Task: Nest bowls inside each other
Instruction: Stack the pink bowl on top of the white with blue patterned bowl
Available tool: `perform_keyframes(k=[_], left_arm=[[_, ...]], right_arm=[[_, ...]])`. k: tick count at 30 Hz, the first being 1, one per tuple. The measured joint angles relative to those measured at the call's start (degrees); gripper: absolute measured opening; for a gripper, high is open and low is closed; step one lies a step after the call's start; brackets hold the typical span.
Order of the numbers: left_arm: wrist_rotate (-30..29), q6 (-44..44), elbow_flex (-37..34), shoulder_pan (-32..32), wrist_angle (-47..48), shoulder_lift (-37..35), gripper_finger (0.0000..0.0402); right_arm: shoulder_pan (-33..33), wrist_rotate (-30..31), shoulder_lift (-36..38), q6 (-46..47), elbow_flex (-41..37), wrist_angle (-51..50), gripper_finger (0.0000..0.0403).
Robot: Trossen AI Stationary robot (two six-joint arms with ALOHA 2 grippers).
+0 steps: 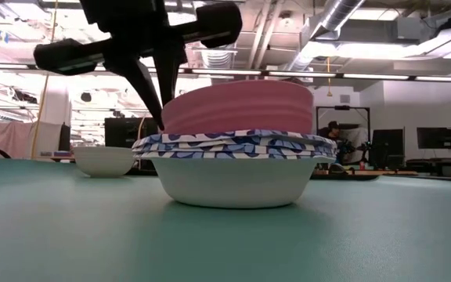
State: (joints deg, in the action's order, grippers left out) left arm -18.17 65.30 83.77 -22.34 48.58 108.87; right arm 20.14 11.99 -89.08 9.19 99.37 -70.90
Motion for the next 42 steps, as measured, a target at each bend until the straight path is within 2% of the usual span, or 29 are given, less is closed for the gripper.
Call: perform_keyframes(k=[9, 19, 27, 36, 42], left_arm=[[1.4, 1.7, -0.7, 0.6, -0.3, 0.0, 0.0], [-0.5, 1.9, -0.7, 0.4, -1.3, 0.0, 0.0], [-5.6, 4.4, -0.8, -0.6, -0.2, 0.0, 0.0], [-4.2, 3.3, -0.8, -2.0, 0.6, 0.0, 0.0], [-5.5, 1.4, -0.8, -2.6, 0.6, 0.0, 0.0]], right_arm=[[0.0, 0.1, 0.0, 0.0, 0.0, 0.3, 0.0217], [0.0, 0.1, 0.0, 0.0, 0.0, 0.3, 0.0217], [0.0, 0.1, 0.0, 0.0, 0.0, 0.2, 0.0217], [0.0, 0.1, 0.0, 0.2, 0.0, 0.2, 0.0217], [0.1, 0.1, 0.0, 0.9, 0.0, 0.2, 0.0217]])
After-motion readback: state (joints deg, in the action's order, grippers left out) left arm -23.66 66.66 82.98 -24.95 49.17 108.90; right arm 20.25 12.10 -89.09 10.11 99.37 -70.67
